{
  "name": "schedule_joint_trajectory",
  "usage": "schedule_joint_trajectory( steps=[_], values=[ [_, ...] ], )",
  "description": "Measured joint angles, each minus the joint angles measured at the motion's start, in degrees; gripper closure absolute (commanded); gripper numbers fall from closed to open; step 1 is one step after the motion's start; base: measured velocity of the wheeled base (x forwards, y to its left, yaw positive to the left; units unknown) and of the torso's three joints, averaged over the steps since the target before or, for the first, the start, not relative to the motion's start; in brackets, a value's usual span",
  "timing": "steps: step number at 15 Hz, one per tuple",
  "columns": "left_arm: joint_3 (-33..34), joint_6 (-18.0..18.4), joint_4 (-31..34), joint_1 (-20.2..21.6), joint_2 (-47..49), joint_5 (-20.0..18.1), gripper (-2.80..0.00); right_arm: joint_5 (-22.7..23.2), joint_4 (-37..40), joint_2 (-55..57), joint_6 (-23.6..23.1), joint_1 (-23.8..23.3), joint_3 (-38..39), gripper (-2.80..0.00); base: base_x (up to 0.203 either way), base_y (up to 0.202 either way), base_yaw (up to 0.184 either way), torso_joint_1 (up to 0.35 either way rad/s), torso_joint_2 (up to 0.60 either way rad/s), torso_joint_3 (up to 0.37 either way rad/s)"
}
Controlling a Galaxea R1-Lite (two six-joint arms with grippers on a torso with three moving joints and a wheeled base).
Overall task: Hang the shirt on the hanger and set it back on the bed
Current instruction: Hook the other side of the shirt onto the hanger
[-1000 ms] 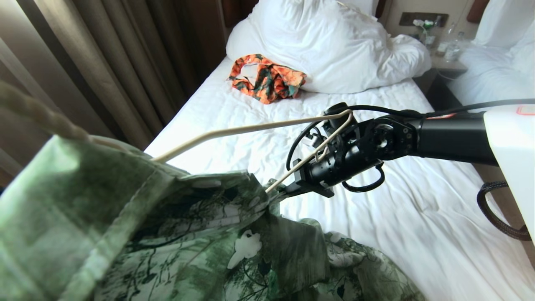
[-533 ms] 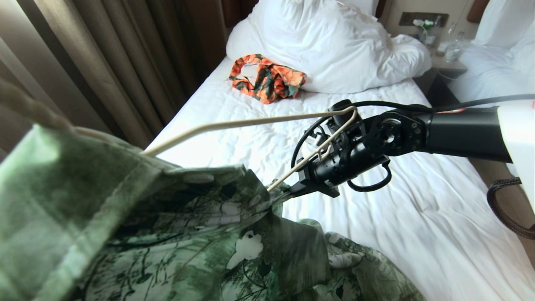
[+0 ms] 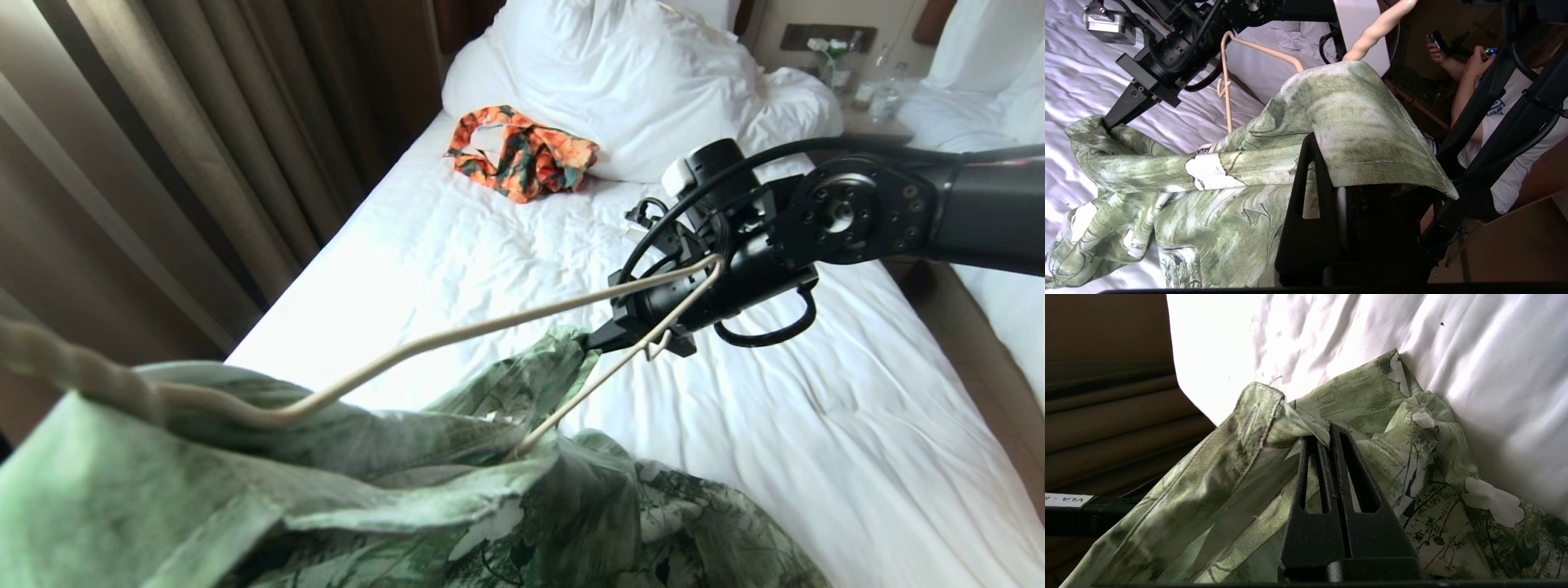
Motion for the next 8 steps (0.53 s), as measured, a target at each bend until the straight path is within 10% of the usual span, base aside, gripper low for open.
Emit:
schedule_joint_trajectory(
  steps=[8],
  values=[
    [3.4,0.0,0.5,0.2,-2.2,4.0,0.00,-2.0,0.2,-4.4,0.3,0.0,1.0,0.00,0.000,0.000,0.000,0.000,0.00,0.000]
  ],
)
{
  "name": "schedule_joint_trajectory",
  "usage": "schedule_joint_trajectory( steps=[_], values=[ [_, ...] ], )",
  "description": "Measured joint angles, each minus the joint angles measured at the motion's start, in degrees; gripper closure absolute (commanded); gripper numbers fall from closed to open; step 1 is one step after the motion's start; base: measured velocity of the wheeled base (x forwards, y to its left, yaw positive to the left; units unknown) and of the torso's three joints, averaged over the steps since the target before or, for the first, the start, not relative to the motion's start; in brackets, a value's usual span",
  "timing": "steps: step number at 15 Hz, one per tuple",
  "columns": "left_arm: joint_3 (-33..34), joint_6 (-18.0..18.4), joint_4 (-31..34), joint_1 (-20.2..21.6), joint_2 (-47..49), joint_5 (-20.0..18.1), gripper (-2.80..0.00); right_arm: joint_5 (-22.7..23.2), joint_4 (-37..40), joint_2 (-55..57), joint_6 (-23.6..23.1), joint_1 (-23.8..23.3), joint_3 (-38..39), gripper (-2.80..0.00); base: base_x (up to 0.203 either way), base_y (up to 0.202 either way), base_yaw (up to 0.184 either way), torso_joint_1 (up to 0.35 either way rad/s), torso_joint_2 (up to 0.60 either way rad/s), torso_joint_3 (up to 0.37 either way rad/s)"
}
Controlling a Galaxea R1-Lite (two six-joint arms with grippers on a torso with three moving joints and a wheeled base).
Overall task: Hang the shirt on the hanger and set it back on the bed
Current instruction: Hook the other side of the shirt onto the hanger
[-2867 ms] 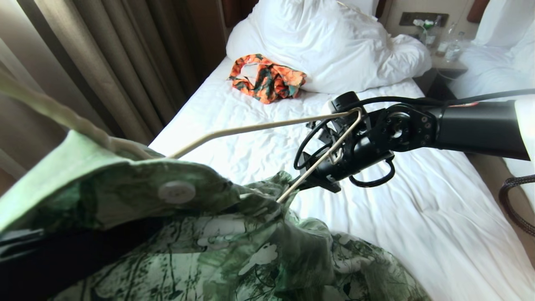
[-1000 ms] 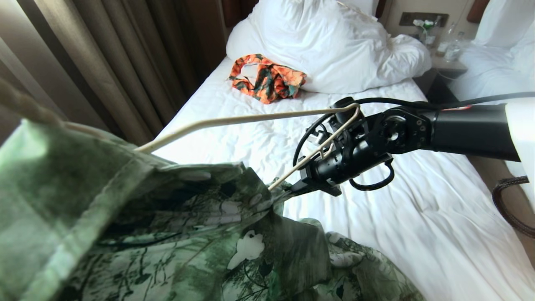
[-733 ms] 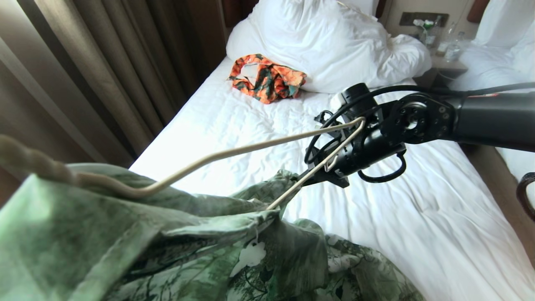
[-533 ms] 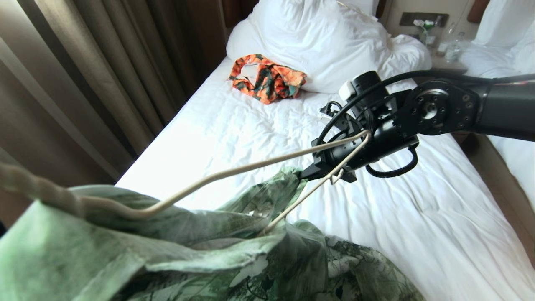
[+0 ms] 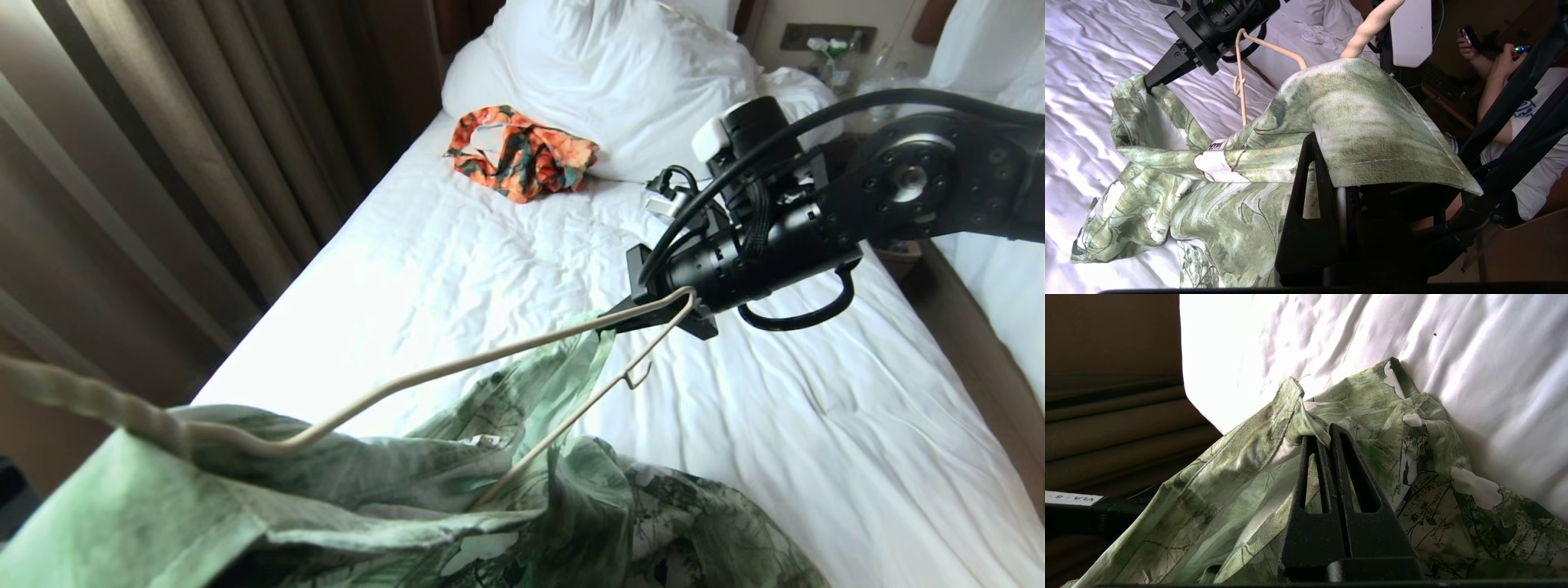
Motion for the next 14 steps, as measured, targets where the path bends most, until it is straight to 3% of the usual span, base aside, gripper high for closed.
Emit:
schedule_joint_trajectory(
  steps=[3,6,10,14],
  values=[
    [0.4,0.1,0.2,0.8,-0.8,0.8,0.00,-1.6,0.0,-1.3,2.4,0.0,0.2,0.00,0.000,0.000,0.000,0.000,0.00,0.000],
    [0.7,0.1,0.8,3.9,-1.1,0.7,0.00,-3.8,0.1,-2.3,2.7,-0.4,0.3,0.00,0.000,0.000,0.000,0.000,0.00,0.000],
    [1.2,-0.4,4.0,4.8,-0.9,0.5,0.00,-7.4,0.4,-3.0,2.7,-1.6,0.8,0.00,0.000,0.000,0.000,0.000,0.00,0.000],
    [2.4,-0.5,3.7,5.6,1.0,0.4,0.00,-7.8,0.4,-4.0,2.8,-3.0,2.5,0.00,0.000,0.000,0.000,0.000,0.00,0.000]
  ],
)
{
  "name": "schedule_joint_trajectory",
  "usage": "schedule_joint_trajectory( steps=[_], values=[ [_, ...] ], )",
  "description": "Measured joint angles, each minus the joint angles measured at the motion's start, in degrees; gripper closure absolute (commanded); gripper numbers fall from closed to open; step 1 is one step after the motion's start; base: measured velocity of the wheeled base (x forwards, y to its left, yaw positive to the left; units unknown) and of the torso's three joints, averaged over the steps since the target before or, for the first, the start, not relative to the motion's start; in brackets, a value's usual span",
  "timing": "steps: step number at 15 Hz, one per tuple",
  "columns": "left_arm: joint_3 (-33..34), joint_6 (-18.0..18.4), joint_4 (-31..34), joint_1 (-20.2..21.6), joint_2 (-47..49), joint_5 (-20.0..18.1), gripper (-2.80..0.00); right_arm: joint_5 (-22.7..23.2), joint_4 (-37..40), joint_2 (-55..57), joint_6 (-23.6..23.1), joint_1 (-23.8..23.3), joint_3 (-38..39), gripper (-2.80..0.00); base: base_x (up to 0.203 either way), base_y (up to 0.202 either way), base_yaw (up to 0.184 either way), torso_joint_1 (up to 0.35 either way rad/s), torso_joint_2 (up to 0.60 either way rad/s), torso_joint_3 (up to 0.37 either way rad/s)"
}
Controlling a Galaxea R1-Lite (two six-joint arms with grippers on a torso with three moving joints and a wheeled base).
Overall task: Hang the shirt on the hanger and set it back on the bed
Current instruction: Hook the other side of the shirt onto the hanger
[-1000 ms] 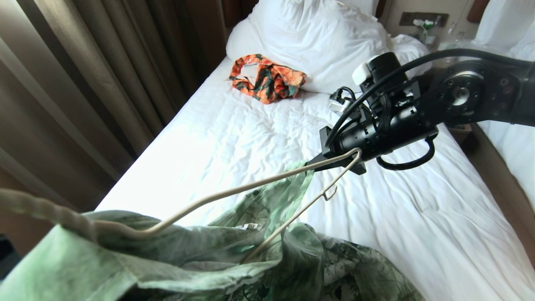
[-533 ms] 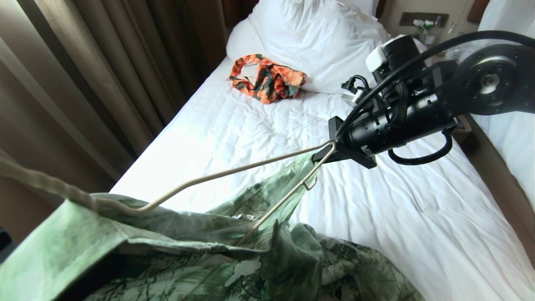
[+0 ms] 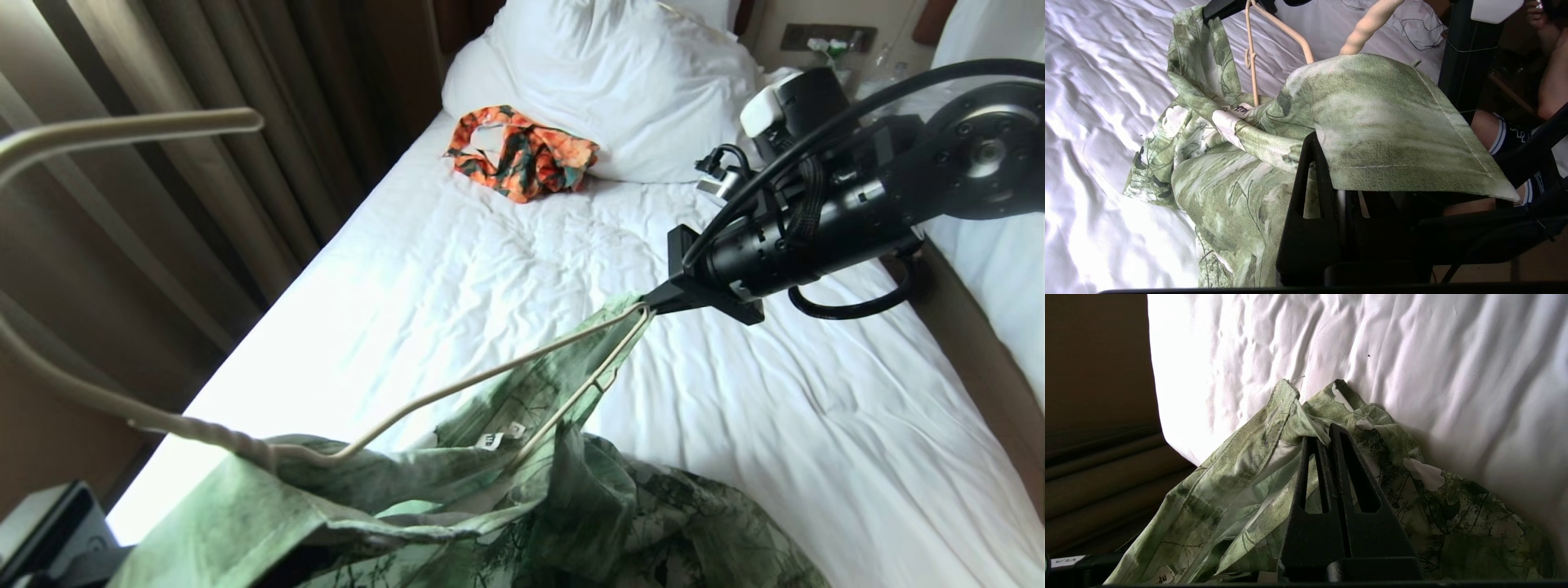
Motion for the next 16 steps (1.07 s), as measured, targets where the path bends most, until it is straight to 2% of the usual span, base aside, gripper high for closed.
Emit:
schedule_joint_trajectory(
  steps=[6,11,16],
  values=[
    [-1.4,-0.1,-0.6,1.3,4.2,-0.1,0.00,0.2,0.9,-3.8,-0.2,-0.4,0.4,0.00,0.000,0.000,0.000,0.000,0.00,0.000],
    [-2.2,-0.1,-0.6,4.8,6.2,-0.1,0.00,0.3,2.3,-7.9,-0.4,0.5,0.4,0.00,0.000,0.000,0.000,0.000,0.00,0.000],
    [-3.1,0.1,-0.6,5.7,6.1,-0.1,0.00,-0.2,4.7,-10.9,-4.1,1.3,0.6,0.00,0.000,0.000,0.000,0.000,0.00,0.000]
  ],
)
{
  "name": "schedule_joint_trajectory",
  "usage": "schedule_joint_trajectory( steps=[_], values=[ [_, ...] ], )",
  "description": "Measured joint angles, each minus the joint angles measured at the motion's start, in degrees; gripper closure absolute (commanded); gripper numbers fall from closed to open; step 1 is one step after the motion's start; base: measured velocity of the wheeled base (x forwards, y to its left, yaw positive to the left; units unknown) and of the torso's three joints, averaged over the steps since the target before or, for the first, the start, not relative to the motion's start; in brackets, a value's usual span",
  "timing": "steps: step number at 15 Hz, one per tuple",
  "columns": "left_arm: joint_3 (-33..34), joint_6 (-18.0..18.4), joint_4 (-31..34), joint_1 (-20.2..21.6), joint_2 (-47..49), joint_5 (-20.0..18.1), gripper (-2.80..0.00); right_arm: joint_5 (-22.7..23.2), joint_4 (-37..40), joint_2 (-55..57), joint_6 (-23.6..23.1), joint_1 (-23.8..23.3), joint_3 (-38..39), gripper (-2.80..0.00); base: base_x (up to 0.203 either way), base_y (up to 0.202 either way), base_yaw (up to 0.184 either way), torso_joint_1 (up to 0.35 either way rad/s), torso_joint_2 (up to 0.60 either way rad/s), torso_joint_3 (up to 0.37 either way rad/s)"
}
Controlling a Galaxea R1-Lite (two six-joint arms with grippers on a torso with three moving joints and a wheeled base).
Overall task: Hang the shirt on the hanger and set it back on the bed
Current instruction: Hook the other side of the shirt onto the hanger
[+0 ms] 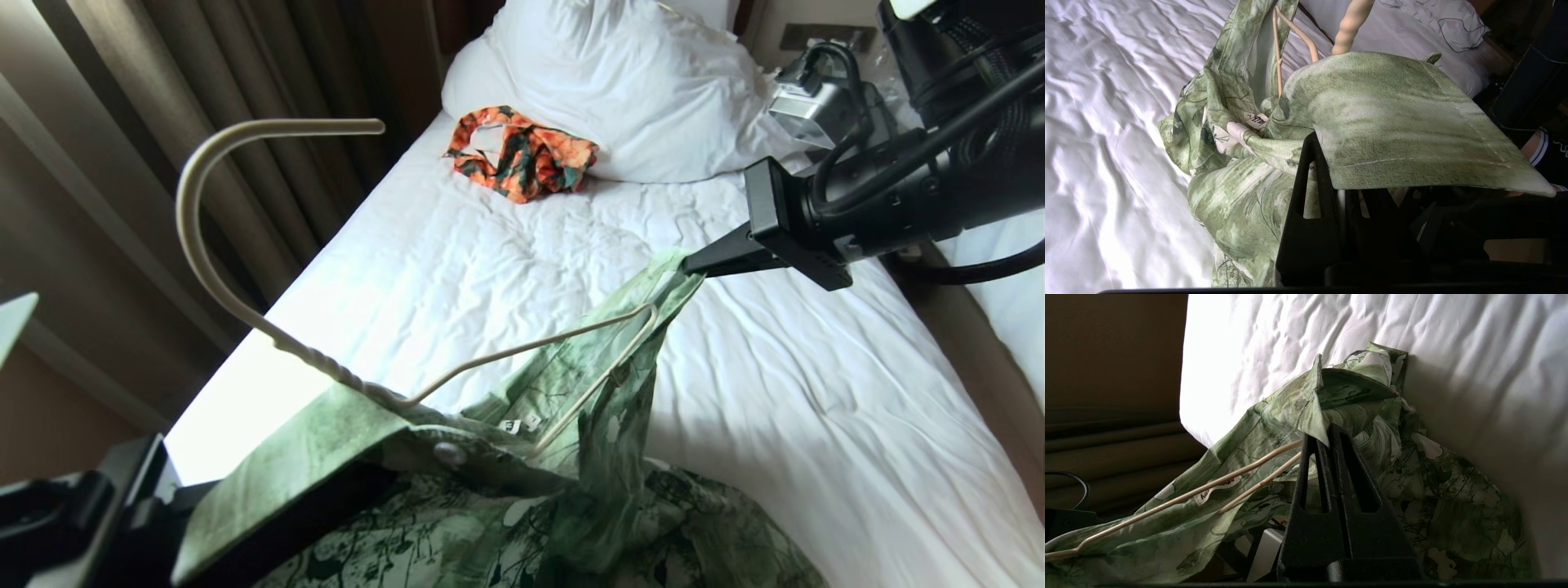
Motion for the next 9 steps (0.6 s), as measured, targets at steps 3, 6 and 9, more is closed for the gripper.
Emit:
schedule_joint_trajectory(
  steps=[3,6,9],
  values=[
    [-0.6,0.0,0.1,-0.1,-0.9,-0.1,0.00,-0.1,-0.6,0.3,-0.8,-1.1,0.1,0.00,0.000,0.000,0.000,0.000,0.00,0.000],
    [-0.6,0.0,0.1,-0.2,-1.4,-0.2,0.00,-0.2,-5.5,2.2,-0.8,-1.3,0.1,0.00,0.000,0.000,0.000,0.000,0.00,0.000],
    [-0.6,0.0,0.3,-0.2,-2.3,-0.1,0.00,-0.2,-5.9,3.8,-0.8,-1.1,0.1,0.00,0.000,0.000,0.000,0.000,0.00,0.000]
  ],
)
